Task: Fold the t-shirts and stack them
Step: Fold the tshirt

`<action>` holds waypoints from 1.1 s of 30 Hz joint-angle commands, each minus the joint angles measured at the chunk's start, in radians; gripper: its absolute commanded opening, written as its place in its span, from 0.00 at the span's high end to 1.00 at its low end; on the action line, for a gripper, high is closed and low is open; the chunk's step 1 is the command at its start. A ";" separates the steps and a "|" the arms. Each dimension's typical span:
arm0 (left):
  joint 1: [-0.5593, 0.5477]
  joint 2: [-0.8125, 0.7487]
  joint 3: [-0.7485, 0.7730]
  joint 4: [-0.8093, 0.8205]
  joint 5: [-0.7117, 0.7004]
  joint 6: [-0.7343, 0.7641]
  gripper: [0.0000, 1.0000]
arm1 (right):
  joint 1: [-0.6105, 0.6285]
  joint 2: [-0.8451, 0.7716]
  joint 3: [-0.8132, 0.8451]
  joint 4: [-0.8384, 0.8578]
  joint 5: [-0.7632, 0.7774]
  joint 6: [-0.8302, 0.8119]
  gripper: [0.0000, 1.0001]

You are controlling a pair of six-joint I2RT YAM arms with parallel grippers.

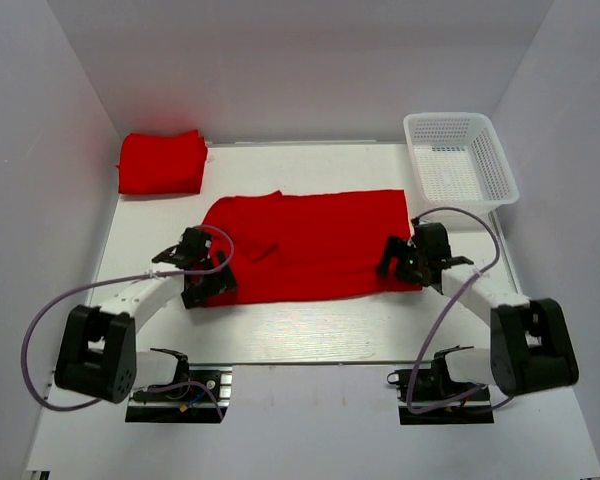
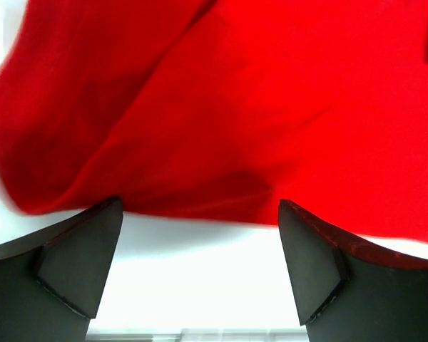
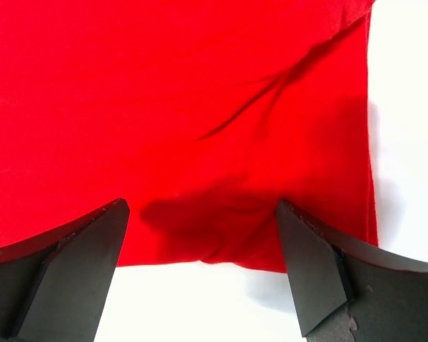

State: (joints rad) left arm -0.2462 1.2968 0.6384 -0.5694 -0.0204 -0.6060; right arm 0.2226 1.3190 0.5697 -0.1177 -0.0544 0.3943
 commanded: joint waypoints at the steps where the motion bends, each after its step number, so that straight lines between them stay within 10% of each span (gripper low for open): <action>1: -0.008 -0.126 -0.010 -0.291 0.034 -0.103 0.00 | 0.003 -0.111 -0.121 -0.226 -0.102 0.048 0.10; 8: -0.008 -0.332 0.196 -0.196 0.036 0.145 0.00 | 0.006 -0.261 0.031 -0.301 -0.142 -0.035 0.10; 33: -0.222 0.347 0.438 -0.078 -0.059 0.299 0.06 | 0.000 -0.067 0.194 -0.342 -0.044 -0.104 0.10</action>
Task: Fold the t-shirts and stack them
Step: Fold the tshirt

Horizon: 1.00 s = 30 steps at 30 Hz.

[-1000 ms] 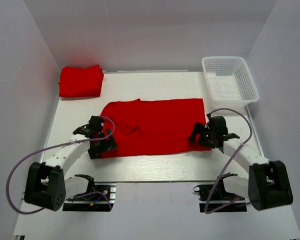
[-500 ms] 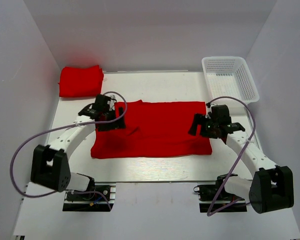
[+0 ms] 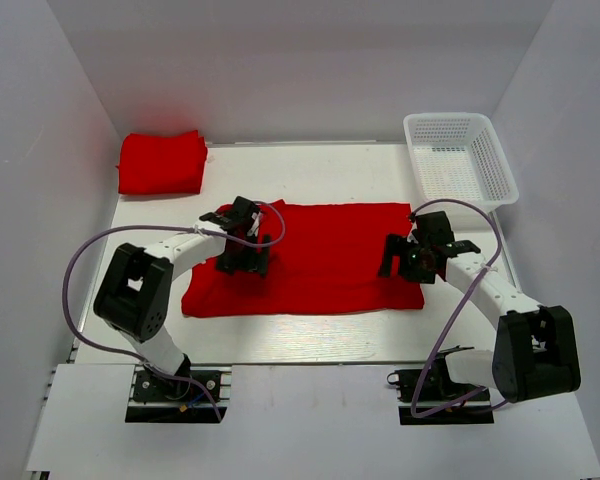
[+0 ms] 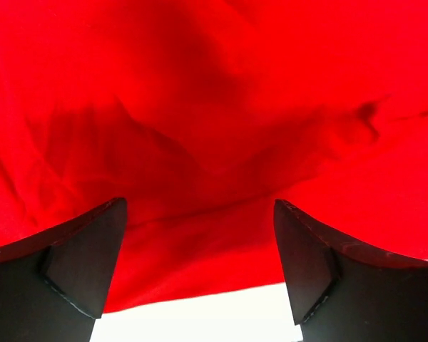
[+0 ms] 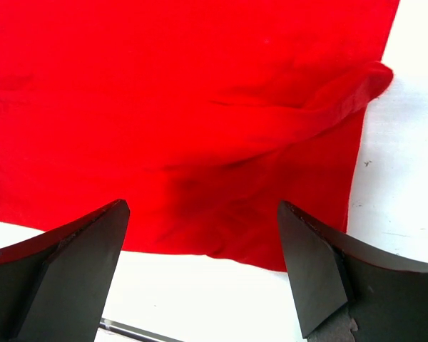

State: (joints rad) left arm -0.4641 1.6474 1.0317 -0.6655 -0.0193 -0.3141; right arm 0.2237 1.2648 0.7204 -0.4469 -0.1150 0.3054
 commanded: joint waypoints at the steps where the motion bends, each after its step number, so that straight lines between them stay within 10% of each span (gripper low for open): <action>1: -0.013 0.008 0.056 0.030 -0.061 0.007 0.08 | -0.001 -0.015 0.047 -0.022 0.021 -0.014 0.10; 10: -0.013 0.087 0.116 0.040 -0.113 -0.011 0.21 | -0.003 -0.018 0.045 -0.042 0.044 -0.009 0.10; 19: -0.013 0.109 0.157 0.030 -0.113 -0.022 0.97 | -0.006 -0.022 0.042 -0.046 0.066 -0.006 0.10; 30: -0.013 0.055 0.130 0.103 -0.061 0.018 1.00 | -0.004 -0.059 0.027 -0.058 0.086 0.003 0.10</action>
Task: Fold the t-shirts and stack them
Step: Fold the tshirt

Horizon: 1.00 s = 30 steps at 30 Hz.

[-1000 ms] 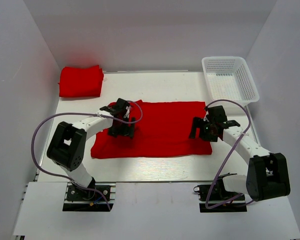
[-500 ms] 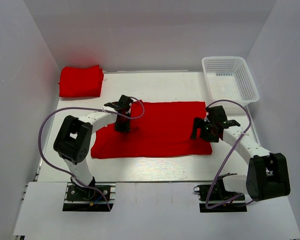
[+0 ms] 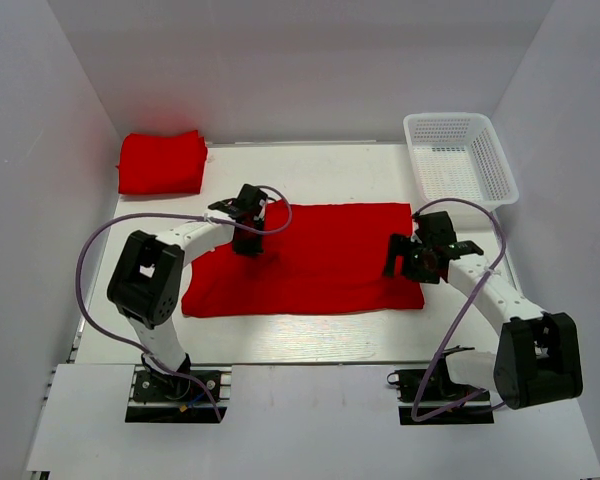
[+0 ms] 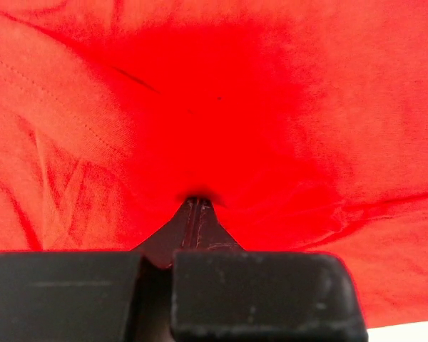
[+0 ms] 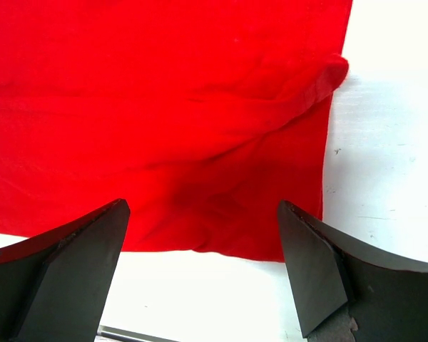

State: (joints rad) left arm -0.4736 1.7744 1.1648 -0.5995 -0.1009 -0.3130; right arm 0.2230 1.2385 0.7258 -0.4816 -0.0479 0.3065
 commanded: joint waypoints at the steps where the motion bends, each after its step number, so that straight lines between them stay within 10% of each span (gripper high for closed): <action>1: -0.003 -0.082 -0.013 0.037 0.021 0.017 1.00 | -0.004 -0.037 0.021 -0.023 0.020 0.002 0.10; 4: -0.003 -0.082 0.009 -0.008 0.030 0.017 0.85 | -0.005 -0.039 0.020 -0.023 0.011 0.003 0.10; 5: -0.003 -0.092 0.022 -0.026 0.030 0.006 0.15 | -0.004 -0.039 0.021 -0.028 0.010 0.002 0.10; 6: -0.003 -0.092 0.022 -0.039 0.021 0.006 0.00 | -0.004 -0.043 0.021 -0.026 0.010 -0.001 0.10; 30: -0.003 -0.038 -0.042 0.017 0.017 0.020 0.05 | -0.004 -0.007 0.020 -0.018 0.008 -0.004 0.10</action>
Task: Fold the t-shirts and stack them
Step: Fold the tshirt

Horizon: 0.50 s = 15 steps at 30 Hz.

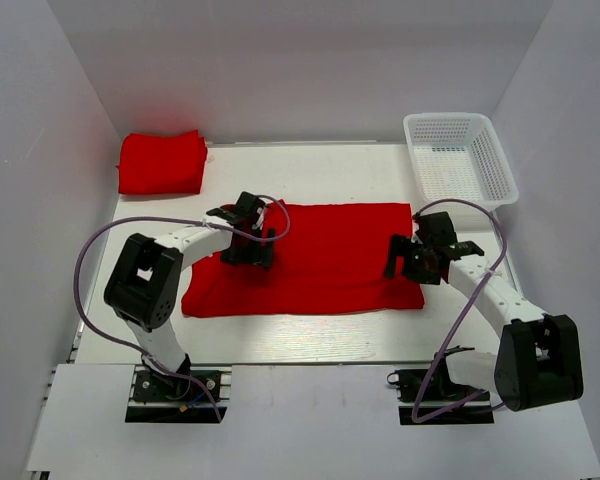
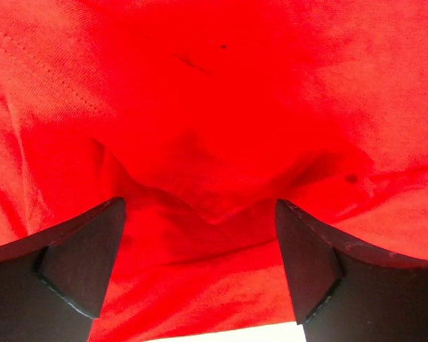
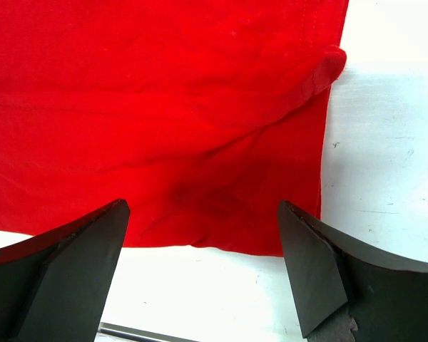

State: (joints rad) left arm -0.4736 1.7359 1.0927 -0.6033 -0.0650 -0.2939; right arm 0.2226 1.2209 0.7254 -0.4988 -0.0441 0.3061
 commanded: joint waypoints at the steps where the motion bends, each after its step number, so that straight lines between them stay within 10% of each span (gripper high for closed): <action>1: -0.003 0.016 0.030 0.020 -0.019 0.001 0.06 | -0.003 0.011 0.020 0.000 0.004 -0.002 0.10; 15: -0.003 0.088 0.107 0.001 -0.078 -0.017 0.23 | -0.003 0.034 0.022 0.006 -0.002 -0.004 0.10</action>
State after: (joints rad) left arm -0.4736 1.8133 1.1526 -0.6010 -0.1188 -0.3069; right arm 0.2226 1.2514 0.7254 -0.4988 -0.0448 0.3061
